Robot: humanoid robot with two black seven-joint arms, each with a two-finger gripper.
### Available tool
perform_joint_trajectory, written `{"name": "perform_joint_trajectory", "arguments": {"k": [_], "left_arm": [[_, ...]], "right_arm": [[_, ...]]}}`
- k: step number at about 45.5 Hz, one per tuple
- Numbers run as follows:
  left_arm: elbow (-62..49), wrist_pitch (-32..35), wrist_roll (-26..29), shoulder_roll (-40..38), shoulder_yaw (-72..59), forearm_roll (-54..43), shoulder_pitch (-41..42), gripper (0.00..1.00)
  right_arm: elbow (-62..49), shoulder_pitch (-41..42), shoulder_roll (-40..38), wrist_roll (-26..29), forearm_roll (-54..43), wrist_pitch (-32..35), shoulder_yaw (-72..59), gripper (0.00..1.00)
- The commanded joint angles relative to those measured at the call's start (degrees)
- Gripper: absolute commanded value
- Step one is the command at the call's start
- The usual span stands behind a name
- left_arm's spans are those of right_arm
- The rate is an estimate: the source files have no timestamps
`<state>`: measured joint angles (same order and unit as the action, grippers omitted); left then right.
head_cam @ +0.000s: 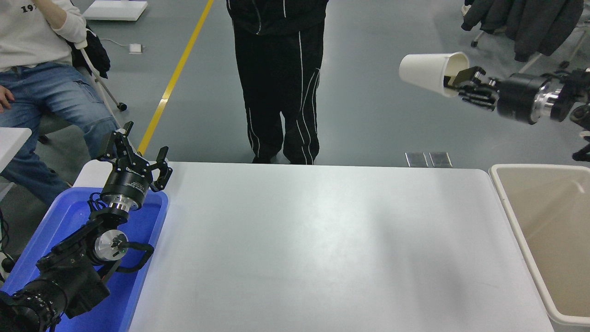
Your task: Dispose of the paper cup in the dustbin
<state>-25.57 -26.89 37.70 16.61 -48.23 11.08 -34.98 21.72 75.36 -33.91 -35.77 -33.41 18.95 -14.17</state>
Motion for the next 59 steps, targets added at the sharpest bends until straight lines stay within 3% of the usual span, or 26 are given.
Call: {"name": "perform_joint_trajectory", "arguments": {"k": [1,17,27,41,59], "left_arm": [[0.0,0.0,0.0,0.0,-0.03,0.0,0.0,1.0],[-0.01,0.0,0.0,0.0,-0.03,0.0,0.0,1.0],[-0.01,0.0,0.0,0.0,-0.03,0.0,0.0,1.0],[-0.01,0.0,0.0,0.0,-0.03,0.0,0.0,1.0],[-0.01,0.0,0.0,0.0,-0.03,0.0,0.0,1.0]], "right_arm": [[-20.12,-4.87,4.91,1.83,4.75,0.39,-0.06,0.0],[-27.6,-10.58,4.03,22.49,12.22,-0.49,0.73,0.0],[-28.66,-15.94,3.24,24.78,12.84,-4.97,0.55,0.0],[-28.66,-22.44,2.89,36.73,13.28,-13.84,0.99,0.0],[-28.22,-33.96,9.12,36.91,14.34,-18.06,7.49,0.0]]}}
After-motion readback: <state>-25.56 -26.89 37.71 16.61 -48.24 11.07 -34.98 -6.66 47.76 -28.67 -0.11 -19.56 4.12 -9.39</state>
